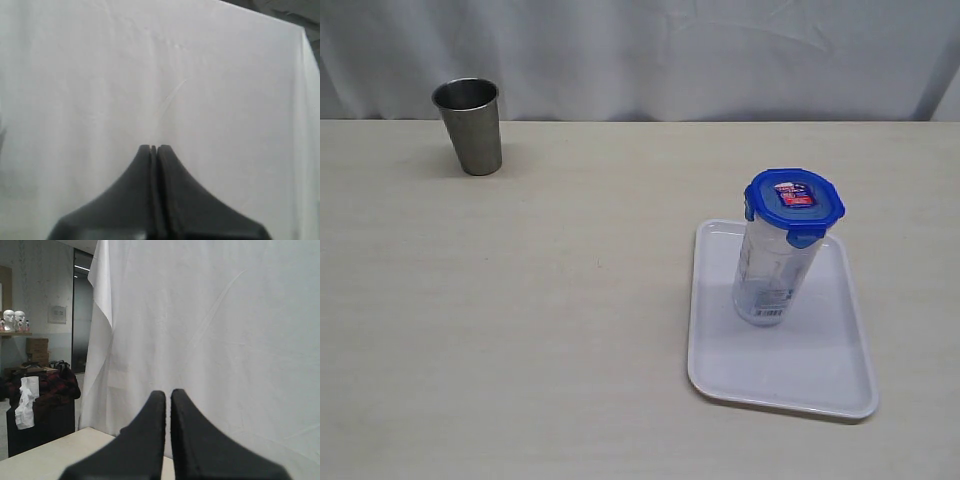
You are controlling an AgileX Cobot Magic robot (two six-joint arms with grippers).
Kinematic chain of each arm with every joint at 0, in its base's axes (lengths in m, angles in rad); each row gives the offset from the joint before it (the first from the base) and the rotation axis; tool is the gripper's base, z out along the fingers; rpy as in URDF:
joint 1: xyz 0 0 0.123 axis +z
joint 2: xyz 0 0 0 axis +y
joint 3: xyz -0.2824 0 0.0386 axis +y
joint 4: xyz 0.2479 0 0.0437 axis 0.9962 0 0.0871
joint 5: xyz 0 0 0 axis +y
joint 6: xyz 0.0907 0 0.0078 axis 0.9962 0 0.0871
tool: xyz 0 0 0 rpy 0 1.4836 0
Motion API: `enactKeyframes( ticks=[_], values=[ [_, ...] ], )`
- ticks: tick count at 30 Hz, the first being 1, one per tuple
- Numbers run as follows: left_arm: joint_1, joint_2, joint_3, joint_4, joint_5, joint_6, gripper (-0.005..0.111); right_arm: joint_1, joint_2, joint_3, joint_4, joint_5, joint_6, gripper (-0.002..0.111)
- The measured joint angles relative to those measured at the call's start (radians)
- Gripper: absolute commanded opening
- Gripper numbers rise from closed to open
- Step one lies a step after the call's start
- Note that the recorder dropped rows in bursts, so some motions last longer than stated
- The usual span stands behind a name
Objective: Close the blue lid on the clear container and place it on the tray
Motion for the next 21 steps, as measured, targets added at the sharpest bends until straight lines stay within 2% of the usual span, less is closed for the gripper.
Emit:
enactKeyframes(
  ticks=[5,12,15,21],
  values=[
    [0.074,-0.043,0.070,-0.102,0.006,0.105,0.000,0.000,0.000,0.000,0.000,0.000,0.000,0.004],
    [0.170,-0.195,0.208,-0.094,0.011,0.123,0.000,0.000,0.000,0.000,0.000,0.000,0.000,0.004],
    [0.234,-0.208,0.271,-0.089,0.011,0.123,0.000,0.000,0.000,0.000,0.000,0.000,0.000,0.004],
    [0.305,-0.208,0.371,-0.044,0.011,0.124,0.000,0.000,0.000,0.000,0.000,0.000,0.000,0.004]
  ],
)
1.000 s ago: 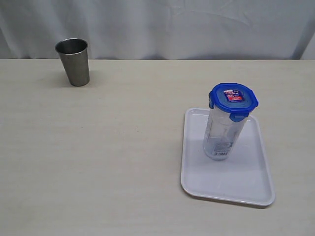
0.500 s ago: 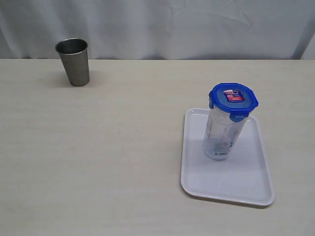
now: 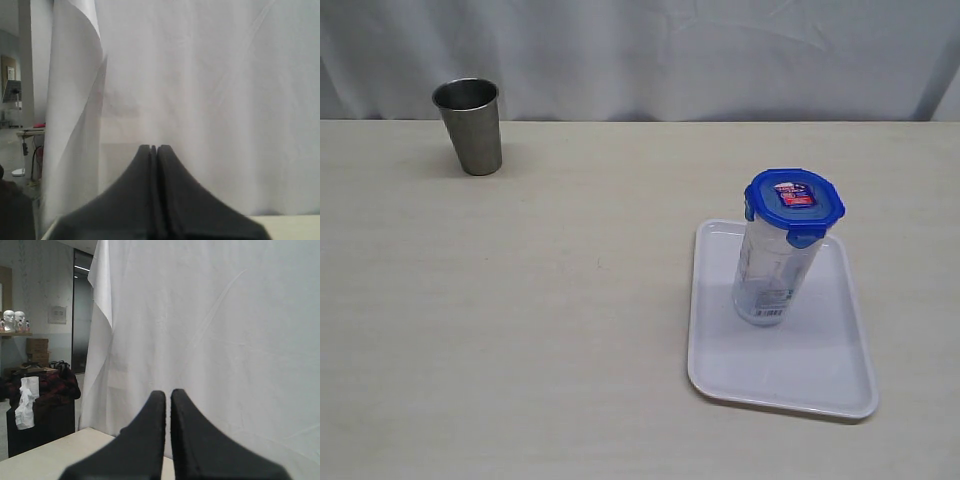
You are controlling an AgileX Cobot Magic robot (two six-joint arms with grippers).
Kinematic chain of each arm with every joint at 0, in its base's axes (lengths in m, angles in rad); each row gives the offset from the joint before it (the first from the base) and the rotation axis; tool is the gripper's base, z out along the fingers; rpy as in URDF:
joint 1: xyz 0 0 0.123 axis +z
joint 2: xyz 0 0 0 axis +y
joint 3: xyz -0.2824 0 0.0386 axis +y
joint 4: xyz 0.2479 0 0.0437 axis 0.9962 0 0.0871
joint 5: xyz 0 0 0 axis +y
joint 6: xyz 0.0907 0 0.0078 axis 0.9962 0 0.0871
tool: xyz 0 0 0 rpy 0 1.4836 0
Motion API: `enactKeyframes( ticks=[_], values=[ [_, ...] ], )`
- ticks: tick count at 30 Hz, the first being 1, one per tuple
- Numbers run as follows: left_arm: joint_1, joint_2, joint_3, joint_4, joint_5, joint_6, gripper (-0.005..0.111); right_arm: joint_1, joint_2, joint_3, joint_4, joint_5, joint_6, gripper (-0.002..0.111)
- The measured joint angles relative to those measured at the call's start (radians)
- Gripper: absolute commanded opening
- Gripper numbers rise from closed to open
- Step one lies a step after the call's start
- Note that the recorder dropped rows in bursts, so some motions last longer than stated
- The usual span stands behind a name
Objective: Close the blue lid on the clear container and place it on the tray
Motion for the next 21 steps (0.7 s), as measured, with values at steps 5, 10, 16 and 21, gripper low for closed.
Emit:
enactKeyframes(
  ticks=[5,10,16,21],
  values=[
    [0.023,0.000,0.124,0.023,0.000,0.003,0.000,0.000,0.000,0.000,0.000,0.000,0.000,0.004],
    [0.023,0.000,0.140,0.023,0.086,0.003,0.000,0.000,0.000,0.000,0.000,0.000,0.000,0.004],
    [0.023,0.000,0.140,0.023,0.111,0.009,0.000,0.000,0.000,0.000,0.000,0.000,0.000,0.004],
    [0.023,0.000,0.140,0.023,0.242,0.077,0.000,0.000,0.000,0.000,0.000,0.000,0.000,0.004]
  ],
)
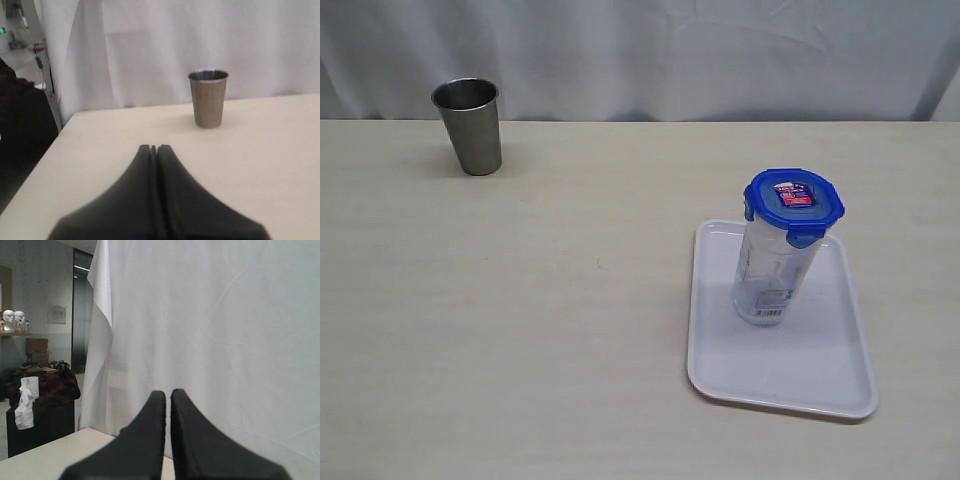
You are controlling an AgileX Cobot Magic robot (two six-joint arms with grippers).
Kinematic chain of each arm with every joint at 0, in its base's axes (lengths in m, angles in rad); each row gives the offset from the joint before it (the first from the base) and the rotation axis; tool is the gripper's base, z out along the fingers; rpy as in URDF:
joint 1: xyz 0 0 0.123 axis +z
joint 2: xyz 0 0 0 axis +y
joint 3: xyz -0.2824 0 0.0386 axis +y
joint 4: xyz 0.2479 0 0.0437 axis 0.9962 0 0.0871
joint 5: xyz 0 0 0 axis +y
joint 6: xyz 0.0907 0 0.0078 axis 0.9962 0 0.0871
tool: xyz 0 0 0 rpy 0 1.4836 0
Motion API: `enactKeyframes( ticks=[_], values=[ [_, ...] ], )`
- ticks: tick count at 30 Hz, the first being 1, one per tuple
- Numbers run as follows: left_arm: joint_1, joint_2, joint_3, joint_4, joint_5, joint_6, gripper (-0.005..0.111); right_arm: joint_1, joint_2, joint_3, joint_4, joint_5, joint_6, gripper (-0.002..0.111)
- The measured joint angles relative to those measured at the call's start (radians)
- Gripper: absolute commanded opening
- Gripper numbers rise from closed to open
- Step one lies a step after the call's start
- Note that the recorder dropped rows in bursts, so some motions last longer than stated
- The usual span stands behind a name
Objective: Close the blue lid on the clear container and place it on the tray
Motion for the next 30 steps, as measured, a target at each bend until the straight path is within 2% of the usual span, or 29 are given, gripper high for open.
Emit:
enactKeyframes(
  ticks=[1,4,30],
  values=[
    [0.000,0.000,0.000,-0.009,0.060,0.011,0.000,0.000,0.000,0.000,0.000,0.000,0.000,0.004],
    [0.000,0.000,0.000,-0.044,0.094,0.019,0.000,0.000,0.000,0.000,0.000,0.000,0.000,0.004],
    [0.000,0.000,0.000,-0.053,0.094,0.023,0.000,0.000,0.000,0.000,0.000,0.000,0.000,0.004]
  ],
)
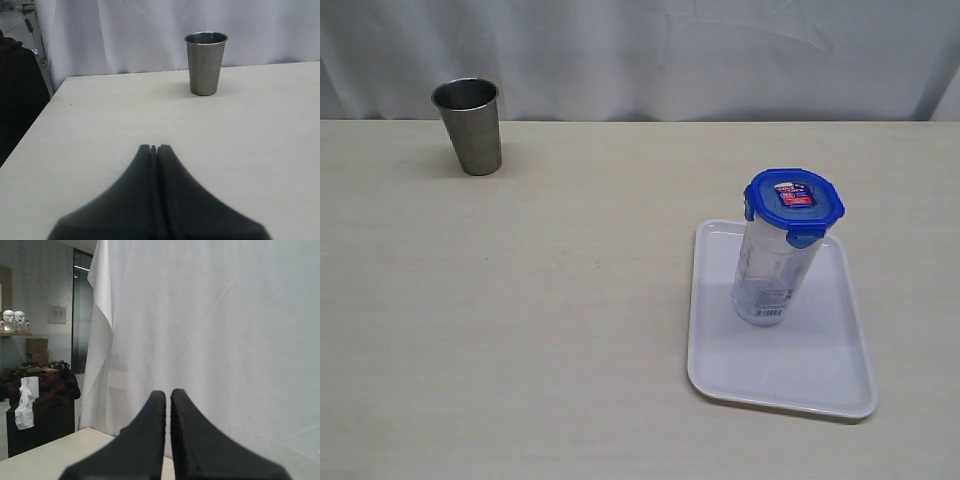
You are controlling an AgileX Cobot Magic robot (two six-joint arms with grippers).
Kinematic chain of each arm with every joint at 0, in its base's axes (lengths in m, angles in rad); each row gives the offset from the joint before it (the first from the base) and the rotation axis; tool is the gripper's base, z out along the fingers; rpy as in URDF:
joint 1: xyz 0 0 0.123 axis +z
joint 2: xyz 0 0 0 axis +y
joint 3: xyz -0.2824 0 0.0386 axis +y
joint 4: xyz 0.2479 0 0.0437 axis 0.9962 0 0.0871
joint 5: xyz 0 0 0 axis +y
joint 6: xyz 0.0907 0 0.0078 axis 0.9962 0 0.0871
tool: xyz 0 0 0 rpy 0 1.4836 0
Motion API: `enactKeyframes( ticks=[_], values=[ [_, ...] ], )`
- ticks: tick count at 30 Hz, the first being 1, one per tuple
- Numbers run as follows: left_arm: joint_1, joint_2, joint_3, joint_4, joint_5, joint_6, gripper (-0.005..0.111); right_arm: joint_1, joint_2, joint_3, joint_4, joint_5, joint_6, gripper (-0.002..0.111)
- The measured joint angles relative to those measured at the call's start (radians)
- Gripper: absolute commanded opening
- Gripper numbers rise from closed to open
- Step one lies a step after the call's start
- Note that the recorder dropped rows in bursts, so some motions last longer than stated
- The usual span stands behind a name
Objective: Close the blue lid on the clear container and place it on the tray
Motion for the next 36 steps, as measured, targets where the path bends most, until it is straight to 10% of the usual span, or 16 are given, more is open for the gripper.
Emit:
enactKeyframes(
  ticks=[24,36],
  values=[
    [0.000,0.000,0.000,0.000,0.002,0.000,0.000,-0.006,0.000,0.030,-0.011,-0.017,-0.018,0.004],
    [0.000,0.000,0.000,0.000,0.008,0.000,0.000,-0.360,0.002,0.301,0.116,-0.463,-0.128,0.004]
  ],
)
